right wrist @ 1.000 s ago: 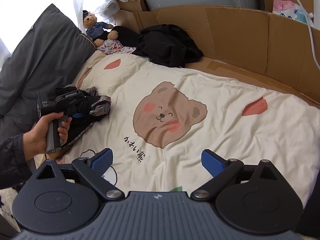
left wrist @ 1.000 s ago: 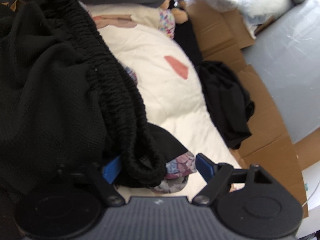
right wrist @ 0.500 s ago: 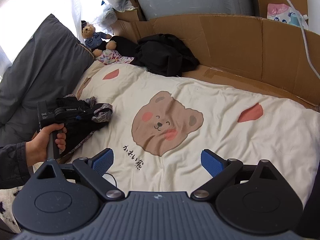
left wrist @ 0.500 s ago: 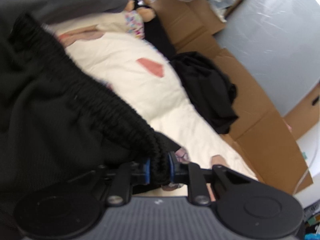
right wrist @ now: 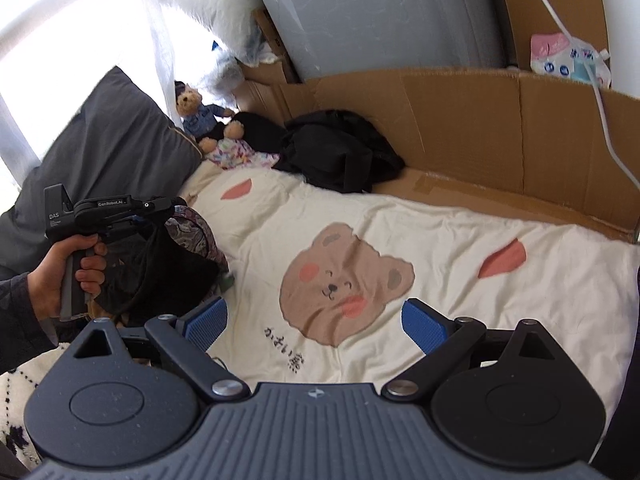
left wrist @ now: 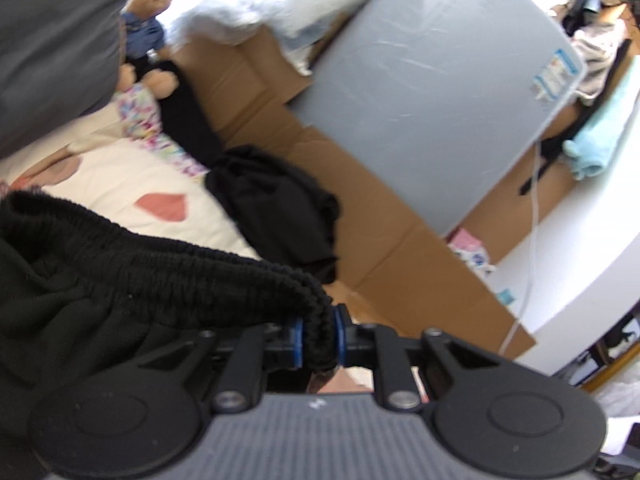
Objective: Fold clothes
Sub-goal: 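Lift the black trousers by the waistband with the left gripper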
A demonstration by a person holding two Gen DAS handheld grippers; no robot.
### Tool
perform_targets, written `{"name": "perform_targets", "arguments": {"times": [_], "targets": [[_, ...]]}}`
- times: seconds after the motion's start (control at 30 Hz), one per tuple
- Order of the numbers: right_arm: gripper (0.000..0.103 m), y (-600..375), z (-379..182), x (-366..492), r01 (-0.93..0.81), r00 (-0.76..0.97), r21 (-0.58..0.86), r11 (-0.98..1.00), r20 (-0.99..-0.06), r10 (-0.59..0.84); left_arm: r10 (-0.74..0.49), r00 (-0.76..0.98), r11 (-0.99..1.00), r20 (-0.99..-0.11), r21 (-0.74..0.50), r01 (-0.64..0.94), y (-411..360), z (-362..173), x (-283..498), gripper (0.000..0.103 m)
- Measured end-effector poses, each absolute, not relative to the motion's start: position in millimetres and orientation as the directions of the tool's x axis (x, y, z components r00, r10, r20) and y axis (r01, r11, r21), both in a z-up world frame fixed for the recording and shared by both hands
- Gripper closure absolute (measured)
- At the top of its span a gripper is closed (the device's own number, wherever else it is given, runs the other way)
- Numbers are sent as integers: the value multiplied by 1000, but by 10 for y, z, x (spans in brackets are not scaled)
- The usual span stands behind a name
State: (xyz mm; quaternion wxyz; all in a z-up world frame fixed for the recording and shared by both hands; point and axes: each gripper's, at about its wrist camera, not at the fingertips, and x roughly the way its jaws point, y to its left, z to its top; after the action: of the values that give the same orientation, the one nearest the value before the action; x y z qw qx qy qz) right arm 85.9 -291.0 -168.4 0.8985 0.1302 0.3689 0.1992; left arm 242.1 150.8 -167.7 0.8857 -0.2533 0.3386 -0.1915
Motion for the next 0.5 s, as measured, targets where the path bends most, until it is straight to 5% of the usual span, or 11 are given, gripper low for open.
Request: {"name": "perform_targets", "arguments": {"times": [0.5], "targets": [[6, -3353, -1737, 751, -195, 707, 445, 874, -554, 440, -735, 486, 665, -473, -642, 382, 231, -1582, 2177, 87]]}}
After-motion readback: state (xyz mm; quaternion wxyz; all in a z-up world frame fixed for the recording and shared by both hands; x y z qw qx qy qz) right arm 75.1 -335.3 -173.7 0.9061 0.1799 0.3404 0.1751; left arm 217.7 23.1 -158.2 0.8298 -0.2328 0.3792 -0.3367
